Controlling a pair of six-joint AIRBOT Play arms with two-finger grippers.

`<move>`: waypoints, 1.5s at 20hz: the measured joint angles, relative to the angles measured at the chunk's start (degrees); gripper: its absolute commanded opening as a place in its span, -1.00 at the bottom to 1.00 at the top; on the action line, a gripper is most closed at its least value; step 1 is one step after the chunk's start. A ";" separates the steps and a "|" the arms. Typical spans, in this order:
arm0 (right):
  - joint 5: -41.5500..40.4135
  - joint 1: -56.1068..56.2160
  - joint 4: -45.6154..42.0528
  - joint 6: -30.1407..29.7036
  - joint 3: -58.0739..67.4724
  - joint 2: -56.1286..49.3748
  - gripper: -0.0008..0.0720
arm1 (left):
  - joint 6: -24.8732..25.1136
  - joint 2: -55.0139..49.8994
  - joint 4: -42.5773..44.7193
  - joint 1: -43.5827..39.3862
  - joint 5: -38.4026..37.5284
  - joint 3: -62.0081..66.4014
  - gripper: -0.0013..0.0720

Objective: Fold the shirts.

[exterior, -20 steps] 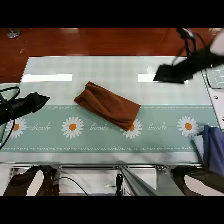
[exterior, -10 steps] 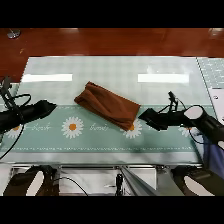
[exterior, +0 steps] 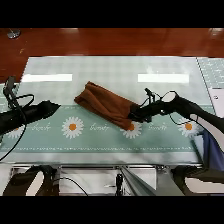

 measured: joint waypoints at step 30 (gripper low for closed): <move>49.00 -55.41 -46.23 17.20 46.77 29.88 -0.91 | 0.00 -0.02 -1.95 0.00 3.65 -0.02 -0.91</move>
